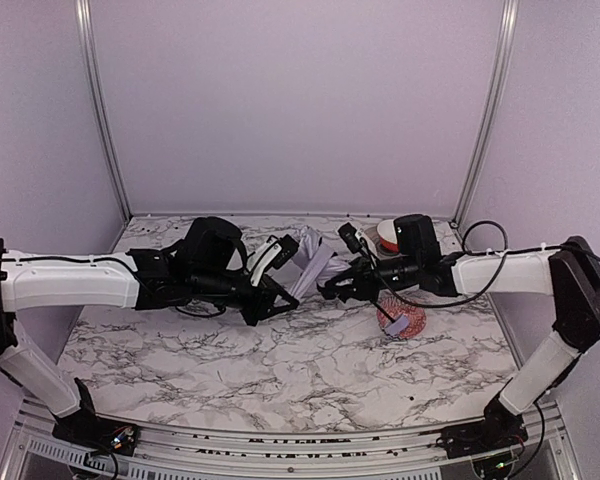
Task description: Put away the umbrella
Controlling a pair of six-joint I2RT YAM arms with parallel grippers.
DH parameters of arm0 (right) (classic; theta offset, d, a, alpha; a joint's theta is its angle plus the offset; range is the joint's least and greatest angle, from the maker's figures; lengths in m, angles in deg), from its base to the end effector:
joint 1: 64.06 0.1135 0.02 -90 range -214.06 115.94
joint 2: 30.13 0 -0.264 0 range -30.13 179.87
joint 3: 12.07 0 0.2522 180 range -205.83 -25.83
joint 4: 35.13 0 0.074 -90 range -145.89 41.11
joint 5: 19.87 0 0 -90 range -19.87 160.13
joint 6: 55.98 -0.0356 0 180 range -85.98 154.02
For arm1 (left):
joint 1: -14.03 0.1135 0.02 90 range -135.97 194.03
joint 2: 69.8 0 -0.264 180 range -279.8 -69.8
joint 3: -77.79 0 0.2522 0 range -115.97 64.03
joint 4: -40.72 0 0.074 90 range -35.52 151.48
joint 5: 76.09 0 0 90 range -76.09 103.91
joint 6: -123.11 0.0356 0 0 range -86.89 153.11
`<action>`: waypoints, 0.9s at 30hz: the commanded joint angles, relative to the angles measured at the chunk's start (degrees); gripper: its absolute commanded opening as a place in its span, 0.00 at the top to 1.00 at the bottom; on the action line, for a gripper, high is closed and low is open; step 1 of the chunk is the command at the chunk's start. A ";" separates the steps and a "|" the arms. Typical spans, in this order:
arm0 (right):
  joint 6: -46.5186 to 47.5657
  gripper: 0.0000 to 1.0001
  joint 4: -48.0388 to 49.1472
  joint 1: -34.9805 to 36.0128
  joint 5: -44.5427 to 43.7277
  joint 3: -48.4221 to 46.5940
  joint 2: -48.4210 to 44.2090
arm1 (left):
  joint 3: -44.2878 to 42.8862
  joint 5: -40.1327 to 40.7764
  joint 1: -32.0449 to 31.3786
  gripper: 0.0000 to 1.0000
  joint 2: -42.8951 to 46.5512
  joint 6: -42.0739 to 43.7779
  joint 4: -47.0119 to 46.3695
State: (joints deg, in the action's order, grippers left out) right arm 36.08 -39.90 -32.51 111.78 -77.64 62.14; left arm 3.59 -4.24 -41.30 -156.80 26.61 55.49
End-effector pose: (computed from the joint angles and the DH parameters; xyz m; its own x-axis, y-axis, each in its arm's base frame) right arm 0.2787 0.1989 0.2115 -0.4132 -0.2852 -0.8648 -0.8894 0.3301 0.3161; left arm 0.1887 -0.2923 0.2714 -0.3678 0.3427 -0.8644 0.9028 0.3545 -0.2436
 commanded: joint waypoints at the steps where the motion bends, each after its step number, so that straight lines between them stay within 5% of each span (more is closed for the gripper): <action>1: -3.70 1.00 4.05 -4.05 3.74 -3.72 -8.01 | 3.51 -5.47 -1.80 1.00 1.32 7.12 1.37; 8: 3.01 1.00 5.93 -3.32 22.84 -1.99 -20.42 | 11.63 -3.78 -1.53 1.00 4.53 14.47 -12.61; 12: 14.31 1.00 -2.69 2.05 27.21 -3.28 -25.70 | 14.12 -4.03 -1.51 1.00 4.68 20.75 -18.86; 20: 39.72 1.00 -25.71 14.90 23.56 -8.43 -29.56 | 9.31 -5.26 0.25 1.00 -0.51 34.34 -19.03; 27: 52.22 1.00 -38.28 28.98 4.75 -10.25 -27.12 | 7.05 -0.08 5.78 1.00 1.39 45.45 -25.62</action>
State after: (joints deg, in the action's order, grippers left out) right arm 75.25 -72.99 -15.24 114.81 -84.04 35.89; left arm 12.37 -18.54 -41.93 -153.00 66.63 26.55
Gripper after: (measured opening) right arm 0.235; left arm 0.007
